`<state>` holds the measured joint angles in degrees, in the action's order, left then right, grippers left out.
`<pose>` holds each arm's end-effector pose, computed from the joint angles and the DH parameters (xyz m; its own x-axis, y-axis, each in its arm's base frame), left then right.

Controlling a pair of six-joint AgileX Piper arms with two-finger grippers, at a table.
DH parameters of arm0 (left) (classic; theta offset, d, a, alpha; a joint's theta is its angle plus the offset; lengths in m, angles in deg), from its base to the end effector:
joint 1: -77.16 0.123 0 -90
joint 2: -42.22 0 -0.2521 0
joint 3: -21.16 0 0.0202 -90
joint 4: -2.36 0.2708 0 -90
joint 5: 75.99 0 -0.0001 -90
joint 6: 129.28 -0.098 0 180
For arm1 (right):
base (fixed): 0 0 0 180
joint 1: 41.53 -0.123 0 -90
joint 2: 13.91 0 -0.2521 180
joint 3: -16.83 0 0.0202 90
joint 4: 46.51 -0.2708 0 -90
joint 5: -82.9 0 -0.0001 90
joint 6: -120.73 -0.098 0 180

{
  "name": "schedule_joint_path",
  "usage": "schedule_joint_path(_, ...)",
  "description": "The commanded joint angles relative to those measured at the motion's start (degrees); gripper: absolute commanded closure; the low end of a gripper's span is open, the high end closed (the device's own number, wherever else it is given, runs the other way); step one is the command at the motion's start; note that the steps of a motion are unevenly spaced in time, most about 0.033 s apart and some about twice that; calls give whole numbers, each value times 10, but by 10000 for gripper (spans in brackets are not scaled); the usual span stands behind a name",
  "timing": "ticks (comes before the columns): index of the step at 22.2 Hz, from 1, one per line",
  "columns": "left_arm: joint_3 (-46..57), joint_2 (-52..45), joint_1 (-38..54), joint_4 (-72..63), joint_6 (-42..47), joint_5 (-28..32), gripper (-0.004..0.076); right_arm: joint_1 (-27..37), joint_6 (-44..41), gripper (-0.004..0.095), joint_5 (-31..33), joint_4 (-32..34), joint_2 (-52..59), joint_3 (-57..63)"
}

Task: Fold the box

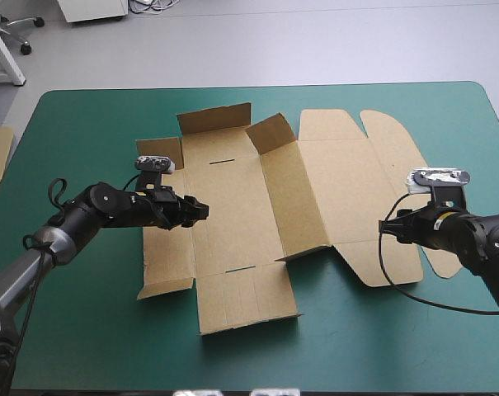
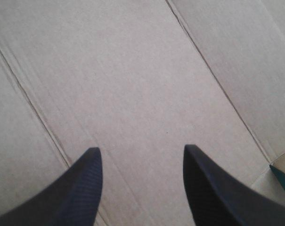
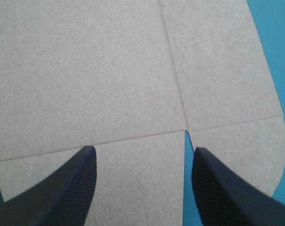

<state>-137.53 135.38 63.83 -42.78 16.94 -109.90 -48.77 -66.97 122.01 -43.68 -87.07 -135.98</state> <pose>0.3090 -0.1131 0.2121 -0.7880 0.0873 -0.6095 0.3790 0.8489 -0.3685 0.2589 0.0298 0.2610 -0.7602 0.0001 -0.6497 -0.0331 0.9987 0.0388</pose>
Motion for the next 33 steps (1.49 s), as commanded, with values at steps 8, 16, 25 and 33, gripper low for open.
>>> schedule_joint_path(8,-51,9,-3,-26,-1,-12,342,5,-2,342,-26,7,9,-15)
schedule_joint_path(16,-51,15,-8,-50,-1,-4,342,5,0,342,-52,-16,8,-15)
schedule_joint_path(25,-64,6,-8,9,20,-13,342,5,11,342,-42,-28,8,-19)
schedule_joint_path(33,-98,-41,22,230,191,-58,342,5,12,344,-29,-25,8,-19)
